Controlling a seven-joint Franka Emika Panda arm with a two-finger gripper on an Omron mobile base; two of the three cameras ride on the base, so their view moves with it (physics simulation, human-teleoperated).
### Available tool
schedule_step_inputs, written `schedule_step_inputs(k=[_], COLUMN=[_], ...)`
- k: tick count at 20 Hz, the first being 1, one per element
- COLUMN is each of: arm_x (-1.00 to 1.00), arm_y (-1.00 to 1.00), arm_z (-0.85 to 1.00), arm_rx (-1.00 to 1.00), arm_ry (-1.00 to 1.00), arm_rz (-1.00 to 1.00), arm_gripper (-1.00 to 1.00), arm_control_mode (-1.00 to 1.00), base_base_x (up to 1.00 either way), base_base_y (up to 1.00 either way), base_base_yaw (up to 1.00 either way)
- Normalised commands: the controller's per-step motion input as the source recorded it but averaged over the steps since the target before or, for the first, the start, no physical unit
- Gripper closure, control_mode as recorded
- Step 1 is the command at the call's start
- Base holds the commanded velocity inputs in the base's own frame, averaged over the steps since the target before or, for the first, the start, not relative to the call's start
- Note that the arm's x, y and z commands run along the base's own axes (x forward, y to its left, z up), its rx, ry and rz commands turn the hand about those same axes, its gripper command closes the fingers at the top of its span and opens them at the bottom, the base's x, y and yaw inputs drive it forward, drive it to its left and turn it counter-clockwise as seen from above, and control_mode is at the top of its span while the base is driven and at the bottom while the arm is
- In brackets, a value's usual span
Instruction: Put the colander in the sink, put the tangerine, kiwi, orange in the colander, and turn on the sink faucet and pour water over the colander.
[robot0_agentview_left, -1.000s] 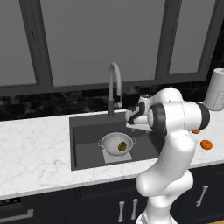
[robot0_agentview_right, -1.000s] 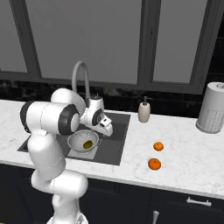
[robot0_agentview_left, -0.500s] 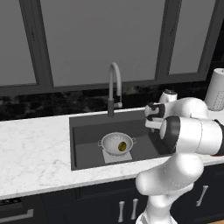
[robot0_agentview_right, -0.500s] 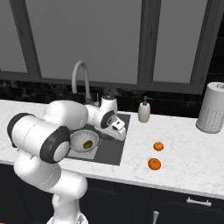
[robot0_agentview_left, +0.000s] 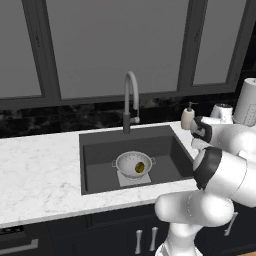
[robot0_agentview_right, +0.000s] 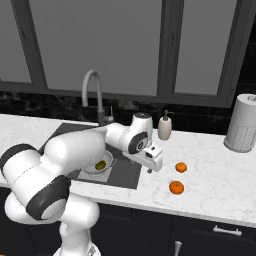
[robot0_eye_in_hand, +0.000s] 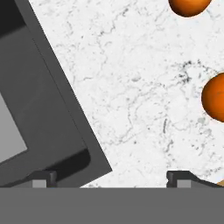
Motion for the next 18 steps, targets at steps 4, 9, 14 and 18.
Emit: schedule_step_inputs(k=[4, 9, 14, 18], arm_x=[-0.42, -0.29, -0.08, 0.00], arm_y=[-0.84, -0.59, -0.44, -0.29], arm_z=[0.00, 0.03, 0.00, -0.04], arm_rx=[0.00, 0.00, 0.00, 0.00], arm_ry=[0.02, 0.04, 0.06, 0.01], arm_rz=[-0.07, -0.06, -0.02, 0.00], arm_gripper=[-1.00, -1.00, -1.00, -1.00], arm_control_mode=[-1.00, -1.00, -1.00, -1.00], base_base_x=[0.00, 0.00, 0.00, 0.00], base_base_y=[0.00, 0.00, 0.00, 0.00], base_base_yaw=[0.00, 0.00, 0.00, 0.00])
